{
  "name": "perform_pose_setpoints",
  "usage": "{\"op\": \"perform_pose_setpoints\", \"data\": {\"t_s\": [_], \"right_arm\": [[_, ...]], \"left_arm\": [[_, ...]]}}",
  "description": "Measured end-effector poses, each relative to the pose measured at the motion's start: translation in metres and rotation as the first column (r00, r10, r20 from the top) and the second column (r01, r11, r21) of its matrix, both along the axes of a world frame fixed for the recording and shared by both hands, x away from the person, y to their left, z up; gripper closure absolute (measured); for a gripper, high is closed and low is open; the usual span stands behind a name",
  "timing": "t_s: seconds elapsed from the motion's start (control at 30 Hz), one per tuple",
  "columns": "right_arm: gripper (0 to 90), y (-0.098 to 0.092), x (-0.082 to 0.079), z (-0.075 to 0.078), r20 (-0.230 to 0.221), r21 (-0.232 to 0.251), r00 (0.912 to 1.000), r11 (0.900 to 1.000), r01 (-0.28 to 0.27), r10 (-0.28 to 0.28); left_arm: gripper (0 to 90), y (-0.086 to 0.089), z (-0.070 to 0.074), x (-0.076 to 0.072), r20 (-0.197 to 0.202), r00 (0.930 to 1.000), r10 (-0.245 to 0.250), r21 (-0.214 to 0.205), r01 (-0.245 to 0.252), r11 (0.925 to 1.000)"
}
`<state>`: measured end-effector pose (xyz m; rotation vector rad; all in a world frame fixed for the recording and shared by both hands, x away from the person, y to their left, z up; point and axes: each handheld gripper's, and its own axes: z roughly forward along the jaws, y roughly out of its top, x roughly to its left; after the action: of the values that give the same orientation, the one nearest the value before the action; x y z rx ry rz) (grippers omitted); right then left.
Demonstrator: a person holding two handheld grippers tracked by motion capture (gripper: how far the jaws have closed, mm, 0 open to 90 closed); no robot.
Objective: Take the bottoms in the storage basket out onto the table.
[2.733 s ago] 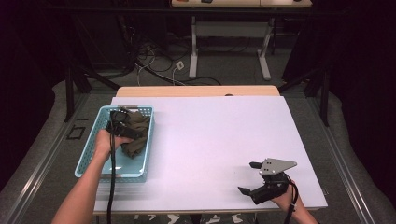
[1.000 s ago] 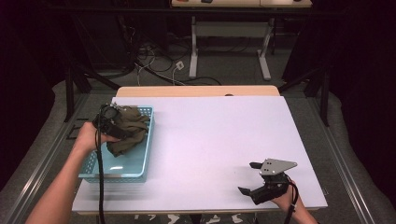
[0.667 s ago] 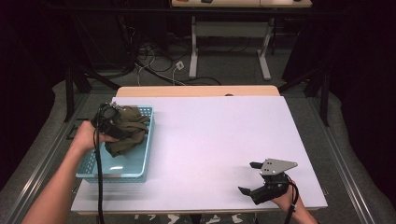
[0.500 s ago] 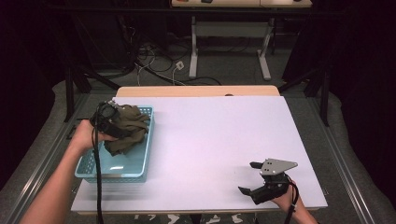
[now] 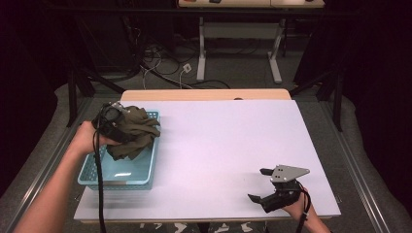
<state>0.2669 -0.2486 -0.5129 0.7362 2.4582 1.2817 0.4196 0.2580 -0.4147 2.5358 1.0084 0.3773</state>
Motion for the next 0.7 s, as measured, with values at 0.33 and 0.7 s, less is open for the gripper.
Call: {"op": "perform_pose_setpoints", "data": {"t_s": [0.33, 0.7], "right_arm": [[6.3, 0.0, 0.0, 0.0, 0.0, 0.001, 1.0, 1.0, -0.002, 0.002], [6.3, 0.0, 0.0, 0.0, -0.005, 0.003, 0.9999, 1.0, -0.009, 0.009]], "left_arm": [[28.7, 0.002, 0.015, -0.002, -0.02, 0.996, -0.087, 0.05, 0.088, 0.9948], [29.1, 0.002, 0.026, 0.003, -0.036, 0.987, -0.157, 0.092, 0.16, 0.9829]]}}
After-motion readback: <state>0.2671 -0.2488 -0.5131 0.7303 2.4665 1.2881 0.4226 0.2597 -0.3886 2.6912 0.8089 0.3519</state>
